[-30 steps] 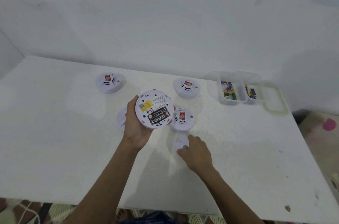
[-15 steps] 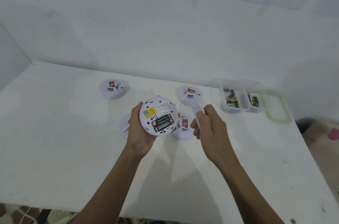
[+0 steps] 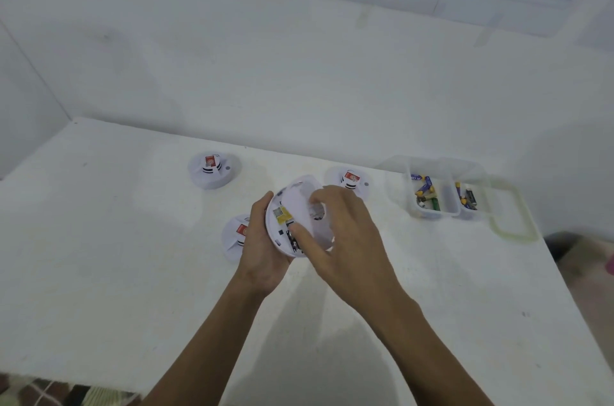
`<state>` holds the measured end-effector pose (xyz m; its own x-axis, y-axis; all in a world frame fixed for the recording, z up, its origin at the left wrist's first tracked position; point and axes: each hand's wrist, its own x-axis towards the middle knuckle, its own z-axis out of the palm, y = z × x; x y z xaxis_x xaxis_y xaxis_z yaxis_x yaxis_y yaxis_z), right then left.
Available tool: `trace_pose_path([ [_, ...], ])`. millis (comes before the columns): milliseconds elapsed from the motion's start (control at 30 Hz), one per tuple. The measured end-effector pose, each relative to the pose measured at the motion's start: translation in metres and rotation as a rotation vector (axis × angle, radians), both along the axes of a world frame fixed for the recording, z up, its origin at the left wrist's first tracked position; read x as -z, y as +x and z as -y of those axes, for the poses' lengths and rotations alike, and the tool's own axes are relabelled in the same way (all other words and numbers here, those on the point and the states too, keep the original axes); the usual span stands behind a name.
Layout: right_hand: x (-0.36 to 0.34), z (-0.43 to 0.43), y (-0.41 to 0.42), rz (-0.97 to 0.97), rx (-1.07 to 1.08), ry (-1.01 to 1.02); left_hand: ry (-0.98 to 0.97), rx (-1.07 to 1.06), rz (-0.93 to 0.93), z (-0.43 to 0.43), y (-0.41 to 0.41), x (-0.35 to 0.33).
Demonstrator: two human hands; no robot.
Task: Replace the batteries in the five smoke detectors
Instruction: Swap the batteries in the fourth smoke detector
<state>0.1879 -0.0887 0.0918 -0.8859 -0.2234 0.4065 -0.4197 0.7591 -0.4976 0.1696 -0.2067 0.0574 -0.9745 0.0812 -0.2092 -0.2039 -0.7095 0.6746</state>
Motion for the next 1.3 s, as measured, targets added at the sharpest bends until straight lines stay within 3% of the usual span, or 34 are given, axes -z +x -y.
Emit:
trace_pose_path([
  [167, 0.011, 0.009, -0.009, -0.312, 0.091, 0.139, -0.044, -0.074, 0.048, 0.001, -0.002, 0.001],
  [533, 0.017, 0.01, -0.002, -0.214, 0.039, 0.115, -0.098, -0.081, 0.099, 0.001, -0.003, -0.002],
  [733, 0.019, 0.011, -0.005, -0.247, 0.036, 0.124, -0.081, -0.115, 0.143, 0.004, -0.005, -0.005],
  [933, 0.024, 0.009, -0.011, -0.308, 0.039, 0.192, -0.059, -0.08, 0.036, 0.0, 0.0, -0.017],
  [1167, 0.023, 0.012, -0.007, -0.378, 0.078, 0.256, -0.024, -0.075, 0.047, 0.006, -0.006, -0.007],
  [1300, 0.032, 0.012, -0.007, -0.435, 0.126, 0.233, -0.11, -0.071, 0.014, 0.006, -0.006, 0.0],
])
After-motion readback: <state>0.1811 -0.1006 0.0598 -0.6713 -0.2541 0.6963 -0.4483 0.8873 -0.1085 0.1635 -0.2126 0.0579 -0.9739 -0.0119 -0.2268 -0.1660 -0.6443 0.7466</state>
